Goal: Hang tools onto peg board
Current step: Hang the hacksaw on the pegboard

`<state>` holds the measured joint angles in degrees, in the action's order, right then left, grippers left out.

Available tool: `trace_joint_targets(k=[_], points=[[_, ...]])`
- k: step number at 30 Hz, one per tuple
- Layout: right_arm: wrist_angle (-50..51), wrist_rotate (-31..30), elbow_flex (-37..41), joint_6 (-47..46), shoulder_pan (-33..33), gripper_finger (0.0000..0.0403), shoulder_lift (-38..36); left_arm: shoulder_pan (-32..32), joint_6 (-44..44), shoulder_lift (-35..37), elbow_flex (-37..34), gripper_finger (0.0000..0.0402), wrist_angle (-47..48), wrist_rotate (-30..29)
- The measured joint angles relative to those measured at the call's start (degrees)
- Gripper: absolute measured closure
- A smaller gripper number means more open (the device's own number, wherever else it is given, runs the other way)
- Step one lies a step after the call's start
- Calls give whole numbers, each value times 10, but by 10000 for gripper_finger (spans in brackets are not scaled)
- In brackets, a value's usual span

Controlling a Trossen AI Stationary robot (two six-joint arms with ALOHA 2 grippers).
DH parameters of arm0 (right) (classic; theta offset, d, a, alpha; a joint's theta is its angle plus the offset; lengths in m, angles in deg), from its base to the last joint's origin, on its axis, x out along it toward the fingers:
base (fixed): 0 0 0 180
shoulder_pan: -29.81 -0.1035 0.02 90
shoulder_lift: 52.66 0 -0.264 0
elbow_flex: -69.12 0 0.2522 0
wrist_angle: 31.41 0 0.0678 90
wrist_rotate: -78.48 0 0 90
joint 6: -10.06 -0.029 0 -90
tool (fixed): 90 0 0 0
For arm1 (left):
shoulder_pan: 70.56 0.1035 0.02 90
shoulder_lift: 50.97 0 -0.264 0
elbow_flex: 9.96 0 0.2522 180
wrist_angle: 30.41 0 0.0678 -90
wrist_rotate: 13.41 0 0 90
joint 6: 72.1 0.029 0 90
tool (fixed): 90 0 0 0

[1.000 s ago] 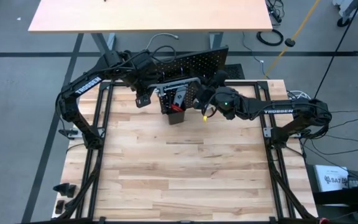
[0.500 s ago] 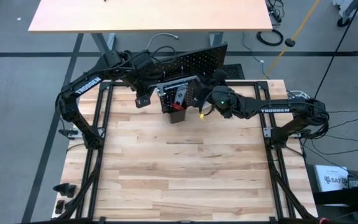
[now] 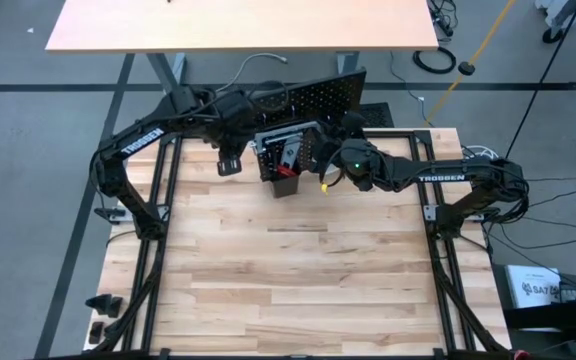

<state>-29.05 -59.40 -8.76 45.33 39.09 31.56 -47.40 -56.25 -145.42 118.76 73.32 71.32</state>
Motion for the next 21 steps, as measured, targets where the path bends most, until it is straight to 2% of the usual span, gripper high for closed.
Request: trace_joint_targets(k=[3, 6, 12, 15, 21], points=[[-2, 0, 0, 0, 0, 300, 0, -5, -5, 0, 0, 258, 0, -34], [-3, -2, 1, 0, 0, 300, 0, -5, -24, 0, 0, 258, 0, -39], [-3, -2, 1, 0, 0, 300, 0, -5, -46, 0, 0, 258, 1, -27], [-3, -3, 1, 0, 0, 300, 0, -4, -50, 0, 0, 258, 1, 10], [-3, -4, 1, 0, 0, 300, 0, -3, -55, 0, 0, 258, 1, 29]])
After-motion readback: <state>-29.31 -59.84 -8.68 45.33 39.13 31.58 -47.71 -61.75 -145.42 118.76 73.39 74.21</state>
